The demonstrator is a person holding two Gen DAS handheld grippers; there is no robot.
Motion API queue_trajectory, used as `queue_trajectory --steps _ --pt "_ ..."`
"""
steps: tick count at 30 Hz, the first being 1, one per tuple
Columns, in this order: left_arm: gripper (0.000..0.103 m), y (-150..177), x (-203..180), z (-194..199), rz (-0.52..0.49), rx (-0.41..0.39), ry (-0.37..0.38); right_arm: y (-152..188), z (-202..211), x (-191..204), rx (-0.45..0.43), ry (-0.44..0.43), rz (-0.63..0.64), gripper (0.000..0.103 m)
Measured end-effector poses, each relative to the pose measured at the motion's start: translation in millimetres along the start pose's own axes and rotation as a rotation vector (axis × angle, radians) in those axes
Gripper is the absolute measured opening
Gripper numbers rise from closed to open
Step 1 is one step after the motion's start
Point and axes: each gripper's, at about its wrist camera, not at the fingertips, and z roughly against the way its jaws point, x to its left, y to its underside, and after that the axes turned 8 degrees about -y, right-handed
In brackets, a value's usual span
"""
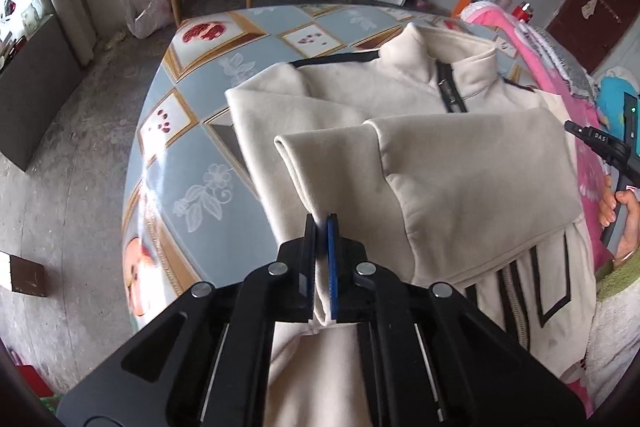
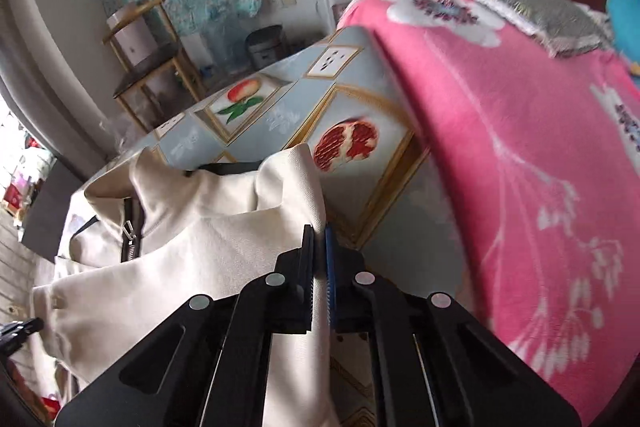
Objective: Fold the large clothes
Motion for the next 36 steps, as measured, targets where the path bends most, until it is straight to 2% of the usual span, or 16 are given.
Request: queue_trajectory --steps 3,7,9,11,12,14,16,19,22,23,25,28,29,31,33,36 --pt "0.005 3.7 7.5 -35.3 0.023 0.088 -0.007 4.9 -34.1 -10.4 0.057 0.061 -0.005 0.005" --pt "0.006 6.1 5.9 -33.0 0.027 0.069 -0.008 4.9 -31.6 -6.5 0.042 0.057 0.019 0.006" --pt "0.009 8.2 9.7 -24.3 0.023 0.04 -0.013 2.7 -14.2 -5.0 0.029 0.058 0.021 0.013" --pt "0.009 8.7 17.6 -7.6 0.047 -0.013 -0.025 3.6 16.9 -2.8 -0.033 0.069 0.022 0.038" --pt "0.01 7.2 20.6 1.0 0.059 -0.042 -0.023 5.0 28.7 -0.4 -0.057 0.058 0.028 0.045" --pt "0.011 4.6 24.1 19.0 0.072 -0.112 0.013 12.2 50.0 13.2 -0.087 0.02 0.073 0.051" --pt "0.019 -1.3 16.7 20.9 0.06 -0.121 0.047 28.0 55.2 39.6 -0.05 -0.036 0.159 0.052" --pt "0.026 -4.0 -5.1 0.4 0.022 -0.059 0.048 60.7 35.7 79.4 0.066 -0.111 0.274 0.052" --pt "0.032 2.4 -23.8 -36.1 -0.011 0.022 0.023 94.4 0.9 105.1 0.169 -0.005 0.405 0.052" --pt "0.032 4.3 -25.3 -42.0 -0.017 0.02 0.013 103.6 -11.0 106.6 0.206 0.035 0.424 0.052" --pt "0.034 5.8 -23.5 -38.6 -0.012 -0.007 0.03 108.8 -11.1 100.2 0.175 0.035 0.416 0.06" --pt "0.035 7.5 -13.1 -27.3 0.018 0.005 0.04 103.6 3.4 84.4 0.21 0.014 0.316 0.06" --pt "0.038 9.5 -10.8 -20.7 0.019 -0.001 0.033 103.8 14.8 83.1 0.2 0.001 0.306 0.06" --pt "0.054 17.5 -5.0 -0.4 0.02 -0.031 0.015 110.1 37.5 83.2 0.179 -0.025 0.3 0.065" --pt "0.058 32.7 1.1 21.0 0.018 -0.05 0.012 123.5 59.7 81.8 0.169 -0.043 0.284 0.073" --pt "0.065 63.6 11.3 42.2 0.029 -0.05 0.018 154.4 91.5 74.5 0.149 -0.051 0.253 0.074"
